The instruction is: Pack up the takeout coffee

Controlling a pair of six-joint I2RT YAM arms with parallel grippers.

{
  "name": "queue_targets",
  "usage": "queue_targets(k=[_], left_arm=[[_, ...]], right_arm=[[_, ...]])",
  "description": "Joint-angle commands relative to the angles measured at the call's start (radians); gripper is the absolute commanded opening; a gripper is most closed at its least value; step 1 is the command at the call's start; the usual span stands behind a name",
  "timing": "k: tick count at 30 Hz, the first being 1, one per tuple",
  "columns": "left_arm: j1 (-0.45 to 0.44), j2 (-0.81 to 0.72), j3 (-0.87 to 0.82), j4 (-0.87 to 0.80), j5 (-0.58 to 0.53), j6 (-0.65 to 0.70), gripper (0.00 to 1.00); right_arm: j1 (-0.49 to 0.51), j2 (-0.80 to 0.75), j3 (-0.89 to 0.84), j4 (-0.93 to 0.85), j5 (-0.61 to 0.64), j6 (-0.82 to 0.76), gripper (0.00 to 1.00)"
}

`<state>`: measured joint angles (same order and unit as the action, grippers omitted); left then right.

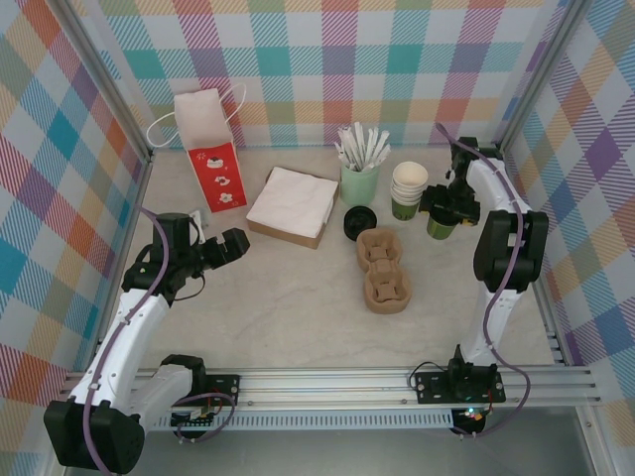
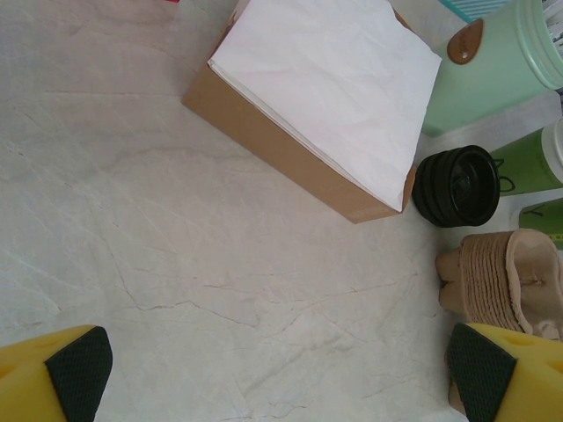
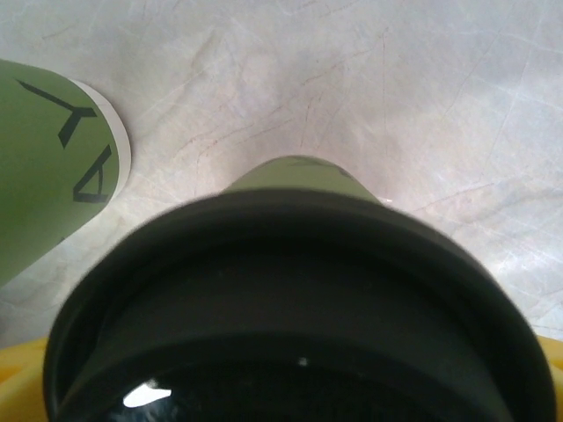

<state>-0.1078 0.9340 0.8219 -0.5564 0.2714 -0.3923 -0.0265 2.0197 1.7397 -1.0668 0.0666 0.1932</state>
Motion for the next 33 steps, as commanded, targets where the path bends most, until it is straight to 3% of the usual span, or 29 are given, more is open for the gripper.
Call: queue_targets(k=[1,11,16,20,23,27,33], left_arm=[[0.021,0.0,0.026,-0.027,0.02,0.001,1.0],[0.023,0.01,0.104,-0.094,-0.019,0.005,1.0],[0.044,0.056,0.213,-0.173,-0.026,0.008,1.0],[0.078,0.133,0.343,-0.237,-0.013,0.045,0.99],[0.114,0.206,0.47,-0.281,-0.031,0.084,0.98],[0.143,0.326,0.668,-0.315,-0.074,0.139,0.95],[0.151,0.558,0.997,-0.374,-0.221,0.21,0.92]], right_arm=[[-0.003,-0.095,-0.018,-0.016,-0.015,-0.015,1.0],[0.0,-0.391,-0.176,-0.035,-0.019,-0.025,1.0],[0.003,-0.623,-0.304,0.013,-0.167,-0.036,1.0],[0.015,-0.774,-0.409,0.041,-0.361,-0.009,0.99],[0.029,-0.853,-0.491,0.048,-0.435,0.024,0.97],[0.05,-0.927,-0.58,0.056,-0.45,0.052,0.96],[0.055,-0.957,-0.62,0.05,-0.426,0.052,0.96]])
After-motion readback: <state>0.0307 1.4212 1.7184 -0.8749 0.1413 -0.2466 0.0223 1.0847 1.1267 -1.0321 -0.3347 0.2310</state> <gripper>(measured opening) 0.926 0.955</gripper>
